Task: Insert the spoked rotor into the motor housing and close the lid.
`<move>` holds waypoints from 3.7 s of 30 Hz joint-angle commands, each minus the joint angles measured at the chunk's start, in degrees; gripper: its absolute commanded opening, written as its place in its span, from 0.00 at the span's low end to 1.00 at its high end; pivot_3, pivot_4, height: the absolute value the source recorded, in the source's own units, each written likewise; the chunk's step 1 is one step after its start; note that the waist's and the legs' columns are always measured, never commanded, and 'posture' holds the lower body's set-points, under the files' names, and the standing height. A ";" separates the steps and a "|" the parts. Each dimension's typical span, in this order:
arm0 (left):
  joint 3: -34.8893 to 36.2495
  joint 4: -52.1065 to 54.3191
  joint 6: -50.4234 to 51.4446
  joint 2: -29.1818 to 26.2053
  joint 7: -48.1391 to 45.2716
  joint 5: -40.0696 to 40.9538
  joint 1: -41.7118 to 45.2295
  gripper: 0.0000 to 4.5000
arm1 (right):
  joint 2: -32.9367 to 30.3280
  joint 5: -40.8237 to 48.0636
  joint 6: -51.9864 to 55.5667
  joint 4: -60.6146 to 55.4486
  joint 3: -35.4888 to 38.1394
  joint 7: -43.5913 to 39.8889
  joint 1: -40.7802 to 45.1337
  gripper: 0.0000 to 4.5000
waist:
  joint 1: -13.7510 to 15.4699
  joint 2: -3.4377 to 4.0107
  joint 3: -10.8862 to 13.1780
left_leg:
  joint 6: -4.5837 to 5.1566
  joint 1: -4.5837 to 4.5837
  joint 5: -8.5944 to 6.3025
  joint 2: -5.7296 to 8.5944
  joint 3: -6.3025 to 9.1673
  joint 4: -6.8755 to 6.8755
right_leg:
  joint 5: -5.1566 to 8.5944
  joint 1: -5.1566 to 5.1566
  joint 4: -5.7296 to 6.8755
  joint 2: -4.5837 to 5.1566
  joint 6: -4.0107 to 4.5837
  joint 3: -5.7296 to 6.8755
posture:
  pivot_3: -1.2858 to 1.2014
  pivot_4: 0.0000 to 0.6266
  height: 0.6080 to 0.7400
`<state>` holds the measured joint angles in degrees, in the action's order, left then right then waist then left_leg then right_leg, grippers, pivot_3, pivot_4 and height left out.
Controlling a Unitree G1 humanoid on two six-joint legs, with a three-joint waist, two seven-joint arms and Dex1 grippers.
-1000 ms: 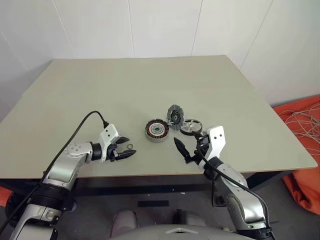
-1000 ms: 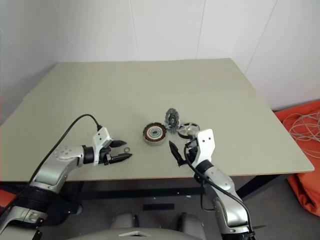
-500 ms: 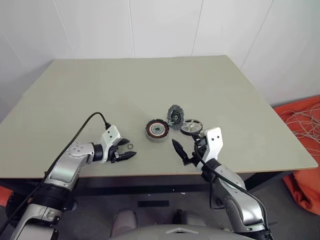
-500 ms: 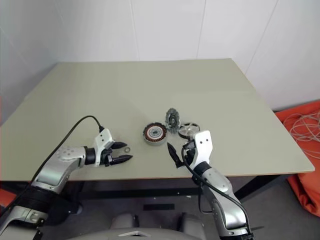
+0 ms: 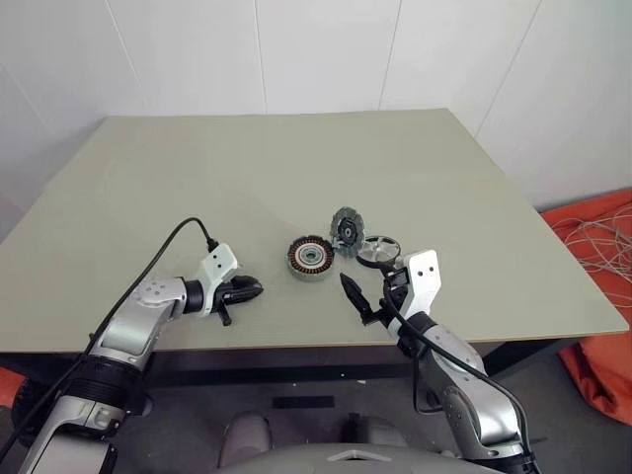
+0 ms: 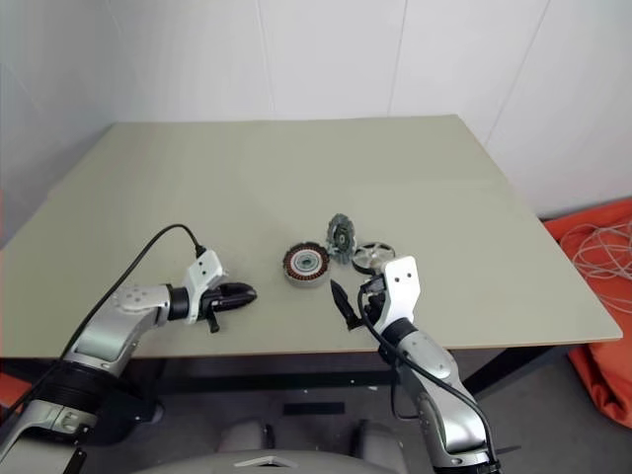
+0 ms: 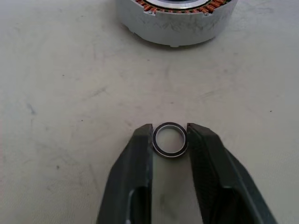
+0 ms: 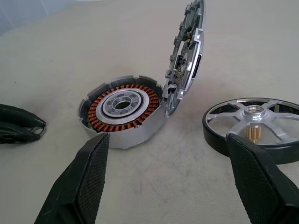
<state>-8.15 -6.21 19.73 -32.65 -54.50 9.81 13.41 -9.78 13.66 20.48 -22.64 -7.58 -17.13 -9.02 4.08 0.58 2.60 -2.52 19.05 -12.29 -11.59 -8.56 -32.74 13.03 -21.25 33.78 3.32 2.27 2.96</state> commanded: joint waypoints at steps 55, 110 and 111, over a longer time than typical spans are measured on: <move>-3.33 1.44 2.95 8.19 2.72 0.62 12.71 0.15 | -0.16 -0.27 -5.69 4.07 1.01 -2.41 0.95 1.00 | 0.03 0.08 0.12 | -0.07 0.12 0.04 0.01 -0.02 0.04 | 0.02 -0.11 0.00 0.00 0.04 0.02 | 0.52 0.00 1.00; -5.33 -13.97 -3.79 15.54 5.04 -5.87 21.55 0.88 | 0.69 -1.15 -5.03 1.87 -0.15 -0.90 0.19 1.00 | 0.48 0.07 0.21 | -0.21 0.21 0.13 0.03 -0.01 0.08 | -0.09 -0.17 -0.05 0.02 0.25 0.03 | 0.52 0.00 1.00; -4.91 -13.07 -3.63 15.47 5.37 -5.59 21.49 0.95 | 0.69 -1.12 -4.99 1.87 -0.14 -0.91 0.19 1.00 | 0.49 0.07 0.22 | -0.21 0.22 0.13 0.03 -0.01 0.09 | -0.09 -0.18 -0.06 0.02 0.25 0.03 | 0.52 0.00 1.00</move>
<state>-14.40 -22.26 16.60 -16.88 -49.69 3.97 33.78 -9.22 12.03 16.06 -18.40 -7.98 -17.78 -9.49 4.56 0.64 2.81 -2.73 19.28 -12.16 -11.56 -8.57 -32.65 12.93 -21.45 33.72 3.34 2.53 2.99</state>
